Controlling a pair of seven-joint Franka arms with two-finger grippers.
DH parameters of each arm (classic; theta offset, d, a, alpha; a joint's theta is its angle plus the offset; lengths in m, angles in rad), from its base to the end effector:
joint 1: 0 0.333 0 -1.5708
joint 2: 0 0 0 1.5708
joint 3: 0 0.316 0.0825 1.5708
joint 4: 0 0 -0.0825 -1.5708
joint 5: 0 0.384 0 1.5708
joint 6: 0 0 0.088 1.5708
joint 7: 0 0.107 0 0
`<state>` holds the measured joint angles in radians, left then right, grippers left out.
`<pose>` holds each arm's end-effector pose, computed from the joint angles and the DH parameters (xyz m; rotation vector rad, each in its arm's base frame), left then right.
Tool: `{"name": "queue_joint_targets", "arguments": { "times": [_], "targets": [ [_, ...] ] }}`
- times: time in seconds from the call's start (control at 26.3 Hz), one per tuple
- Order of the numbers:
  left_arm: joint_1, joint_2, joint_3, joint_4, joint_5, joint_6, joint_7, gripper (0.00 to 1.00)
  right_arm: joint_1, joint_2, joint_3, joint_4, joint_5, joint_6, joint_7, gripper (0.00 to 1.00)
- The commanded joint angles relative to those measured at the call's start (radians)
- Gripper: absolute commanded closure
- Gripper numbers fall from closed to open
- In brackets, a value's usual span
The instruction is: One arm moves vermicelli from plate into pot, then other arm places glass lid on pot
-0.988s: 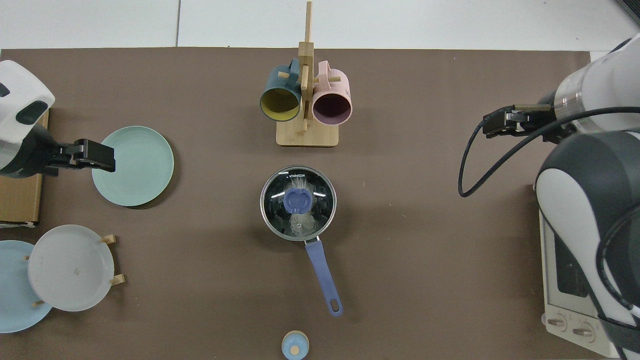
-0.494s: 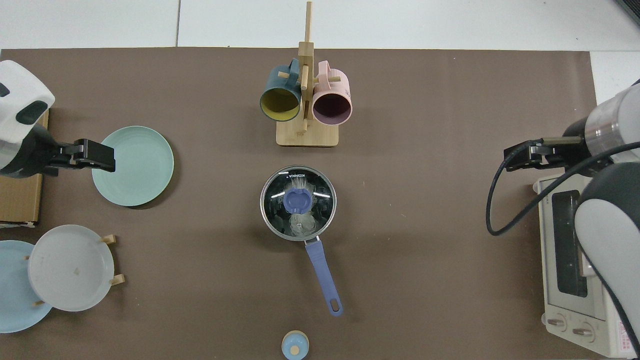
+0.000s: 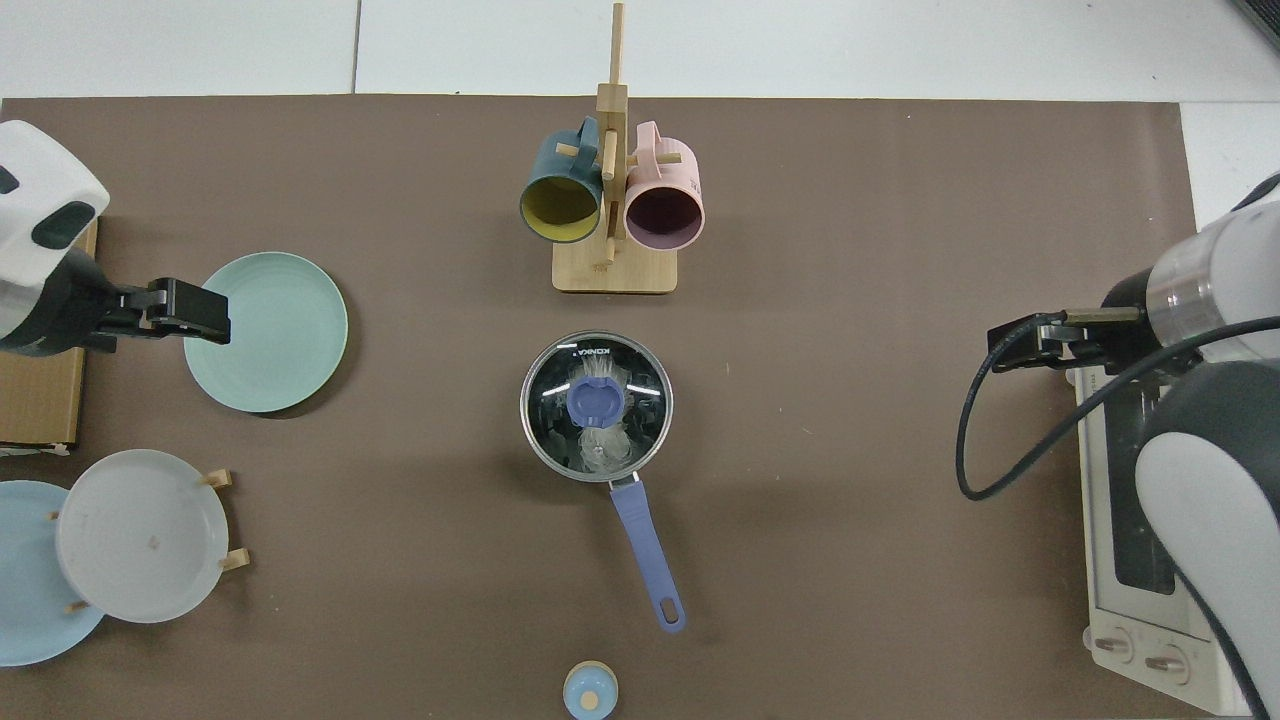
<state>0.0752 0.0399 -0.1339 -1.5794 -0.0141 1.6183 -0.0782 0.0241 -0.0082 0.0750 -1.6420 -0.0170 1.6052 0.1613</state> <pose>0.5694 -0.0334 0.6024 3.1221 0.0317 -0.0031 0.5507 0.0531 0.5984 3.1187 -0.0957 -0.0407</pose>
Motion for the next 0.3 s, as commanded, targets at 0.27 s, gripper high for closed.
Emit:
{"name": "queue_joint_targets", "arguments": {
  "times": [0.27],
  "targets": [
    [0.005, -0.022, -0.003, -0.024, -0.004, 0.006, -0.008, 0.0, -0.013, -0.018, 0.006, -0.022, 0.042, 0.028, -0.026, 0.01]
  ]
}}
